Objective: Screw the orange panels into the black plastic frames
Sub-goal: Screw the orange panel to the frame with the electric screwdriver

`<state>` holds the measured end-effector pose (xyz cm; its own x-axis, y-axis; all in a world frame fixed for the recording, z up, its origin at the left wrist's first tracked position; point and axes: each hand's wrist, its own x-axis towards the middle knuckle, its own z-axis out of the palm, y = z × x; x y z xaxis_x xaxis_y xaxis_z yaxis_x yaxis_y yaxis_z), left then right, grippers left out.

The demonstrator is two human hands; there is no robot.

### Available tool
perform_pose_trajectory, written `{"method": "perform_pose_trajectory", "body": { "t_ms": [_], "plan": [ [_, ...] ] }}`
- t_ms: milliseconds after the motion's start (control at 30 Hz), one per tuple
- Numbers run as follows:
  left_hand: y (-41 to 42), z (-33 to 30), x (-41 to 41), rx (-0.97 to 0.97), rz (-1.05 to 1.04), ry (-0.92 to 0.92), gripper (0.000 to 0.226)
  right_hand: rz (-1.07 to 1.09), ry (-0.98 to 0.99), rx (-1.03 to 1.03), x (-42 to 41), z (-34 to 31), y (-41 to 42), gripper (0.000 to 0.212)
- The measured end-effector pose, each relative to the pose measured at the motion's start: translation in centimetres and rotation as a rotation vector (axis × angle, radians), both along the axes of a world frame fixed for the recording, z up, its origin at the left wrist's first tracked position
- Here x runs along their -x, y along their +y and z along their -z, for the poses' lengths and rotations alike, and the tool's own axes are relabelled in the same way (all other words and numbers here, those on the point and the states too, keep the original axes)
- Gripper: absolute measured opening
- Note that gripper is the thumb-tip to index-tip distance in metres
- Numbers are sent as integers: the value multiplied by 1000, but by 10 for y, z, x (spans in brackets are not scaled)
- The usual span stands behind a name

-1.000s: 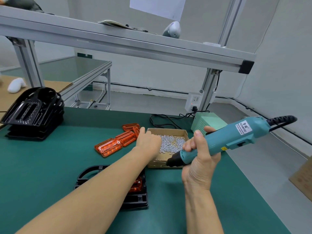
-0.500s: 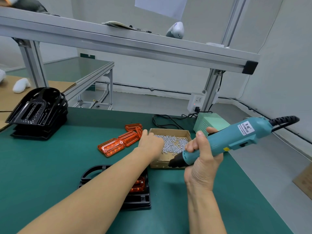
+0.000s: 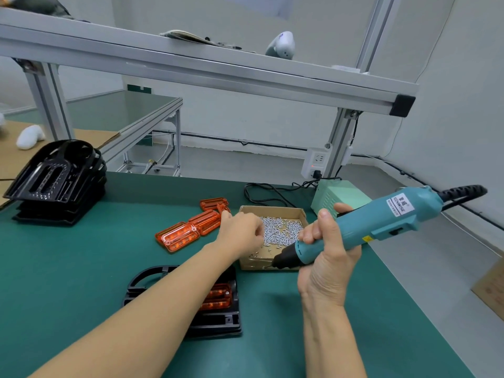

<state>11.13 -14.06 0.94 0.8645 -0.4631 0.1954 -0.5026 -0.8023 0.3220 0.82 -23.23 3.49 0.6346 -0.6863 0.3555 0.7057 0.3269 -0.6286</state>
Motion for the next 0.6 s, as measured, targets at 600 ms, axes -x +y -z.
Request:
{"method": "perform_pose_trajectory", "body": {
  "t_ms": [600],
  "plan": [
    [102, 7, 102, 1210, 55, 570, 24, -305, -131, -200, 13, -19, 20, 14]
  ]
}}
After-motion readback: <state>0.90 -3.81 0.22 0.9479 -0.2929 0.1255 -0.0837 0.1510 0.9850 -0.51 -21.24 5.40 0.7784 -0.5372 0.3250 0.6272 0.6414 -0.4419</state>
